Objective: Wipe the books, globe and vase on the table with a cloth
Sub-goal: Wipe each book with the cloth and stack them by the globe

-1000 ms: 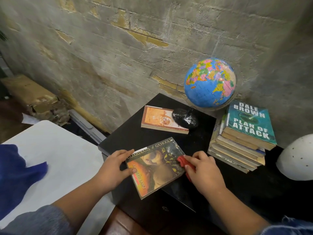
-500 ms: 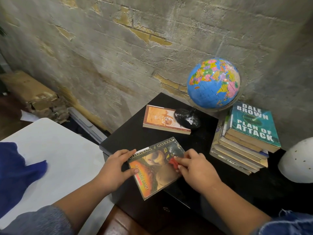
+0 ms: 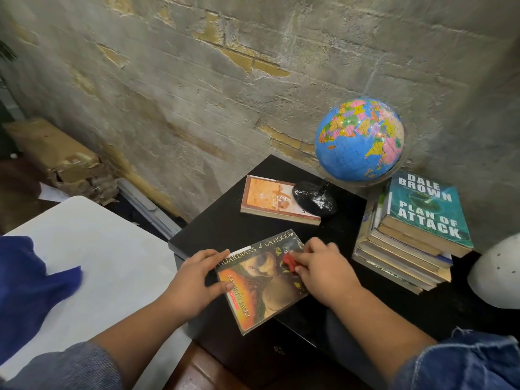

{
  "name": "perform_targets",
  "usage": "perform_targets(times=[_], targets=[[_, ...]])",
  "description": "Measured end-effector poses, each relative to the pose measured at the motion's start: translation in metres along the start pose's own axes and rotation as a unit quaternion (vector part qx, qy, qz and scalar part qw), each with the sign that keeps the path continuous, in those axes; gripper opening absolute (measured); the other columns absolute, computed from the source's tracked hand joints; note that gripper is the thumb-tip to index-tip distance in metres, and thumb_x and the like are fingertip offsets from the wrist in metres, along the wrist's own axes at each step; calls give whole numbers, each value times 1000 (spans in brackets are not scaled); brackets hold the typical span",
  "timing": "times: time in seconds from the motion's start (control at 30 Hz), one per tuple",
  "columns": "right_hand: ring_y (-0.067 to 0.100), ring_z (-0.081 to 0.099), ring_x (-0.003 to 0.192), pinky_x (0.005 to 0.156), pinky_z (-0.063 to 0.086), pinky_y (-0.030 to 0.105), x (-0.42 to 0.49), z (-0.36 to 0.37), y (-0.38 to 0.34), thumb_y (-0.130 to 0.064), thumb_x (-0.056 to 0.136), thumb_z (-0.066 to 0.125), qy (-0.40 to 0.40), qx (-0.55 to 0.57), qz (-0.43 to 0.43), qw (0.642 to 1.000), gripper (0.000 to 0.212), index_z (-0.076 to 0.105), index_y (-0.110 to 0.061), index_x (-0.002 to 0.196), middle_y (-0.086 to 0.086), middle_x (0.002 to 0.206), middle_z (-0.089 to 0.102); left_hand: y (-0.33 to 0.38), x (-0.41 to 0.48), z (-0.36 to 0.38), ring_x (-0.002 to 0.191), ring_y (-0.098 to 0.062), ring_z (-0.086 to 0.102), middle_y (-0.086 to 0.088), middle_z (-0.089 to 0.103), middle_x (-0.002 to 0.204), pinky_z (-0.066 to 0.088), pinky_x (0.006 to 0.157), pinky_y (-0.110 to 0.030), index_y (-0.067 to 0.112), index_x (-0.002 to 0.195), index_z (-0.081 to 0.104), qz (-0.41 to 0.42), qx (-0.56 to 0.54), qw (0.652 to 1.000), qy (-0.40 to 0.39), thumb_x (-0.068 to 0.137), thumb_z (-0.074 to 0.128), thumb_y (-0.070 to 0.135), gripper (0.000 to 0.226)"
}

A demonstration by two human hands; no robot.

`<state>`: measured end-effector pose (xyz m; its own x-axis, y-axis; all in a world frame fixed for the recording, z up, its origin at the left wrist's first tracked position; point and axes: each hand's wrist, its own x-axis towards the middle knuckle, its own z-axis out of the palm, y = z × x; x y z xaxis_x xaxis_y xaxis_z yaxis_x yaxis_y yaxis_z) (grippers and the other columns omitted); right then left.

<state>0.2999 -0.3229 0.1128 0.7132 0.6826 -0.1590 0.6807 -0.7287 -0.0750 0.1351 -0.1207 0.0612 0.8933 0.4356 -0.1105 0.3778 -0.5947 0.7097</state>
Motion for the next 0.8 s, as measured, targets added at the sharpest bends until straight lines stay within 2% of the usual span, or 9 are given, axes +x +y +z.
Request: perform_targets(times=[0.07,0.2,0.27,0.37,0.5,0.53,0.67,0.8], targets=[[15,37,103,92,43,31,-2,1,0,-42,96,47,-24,21,-34,999,39,47,-46,135,-11,117,38,-1,0,0,127,-9,36,16,38,133,38,109,-33,37,141,38,1,0,1000,1,83,69,37,66],[17,36,105,89,44,29,9,-2,11,-37,98,45,27,22,57,998,38,50,-43,135,-10,118,39,-1,1,0,127,-9,35,16,38,133,37,109,-32,37,141,38,1,-1,1000,1,83,68,38,66],[17,35,104,87,44,30,10,0,5,-38,98,44,24,8,29,999,39,47,-42,137,-9,120,38,-1,1,0,127,-9,35,15,38,134,36,109,-32,37,141,38,0,0,1000,0,83,68,38,66],[13,36,103,91,42,28,7,1,5,-39,96,48,-16,32,-29,999,39,47,-45,135,-13,117,38,-3,2,0,128,-10,35,14,38,136,37,109,-33,38,141,38,-2,-1,1000,-3,83,68,39,66],[16,37,105,90,44,31,19,-4,15,-37,97,46,25,29,59,998,36,53,-42,132,-11,117,40,-3,2,1,128,-10,35,14,38,136,37,109,-34,39,141,38,-3,-2,1000,1,83,68,39,65],[18,36,106,89,45,32,21,-4,10,-37,98,45,27,13,58,998,37,51,-40,134,-9,119,39,-3,2,1,127,-10,35,14,38,136,37,109,-34,38,141,38,-2,0,1000,-1,83,68,38,65],[15,37,104,93,44,31,19,1,-5,-41,97,47,-10,27,-33,999,40,47,-43,136,-10,118,38,-3,2,1,127,-9,35,15,38,136,38,109,-34,39,140,38,-6,-1,1000,-2,83,68,39,65],[18,38,109,91,45,32,29,-2,6,-38,97,46,22,42,58,997,38,51,-40,134,-10,122,40,-3,2,2,127,-7,34,16,37,135,36,108,-29,38,141,37,1,2,1000,0,84,67,39,65]])
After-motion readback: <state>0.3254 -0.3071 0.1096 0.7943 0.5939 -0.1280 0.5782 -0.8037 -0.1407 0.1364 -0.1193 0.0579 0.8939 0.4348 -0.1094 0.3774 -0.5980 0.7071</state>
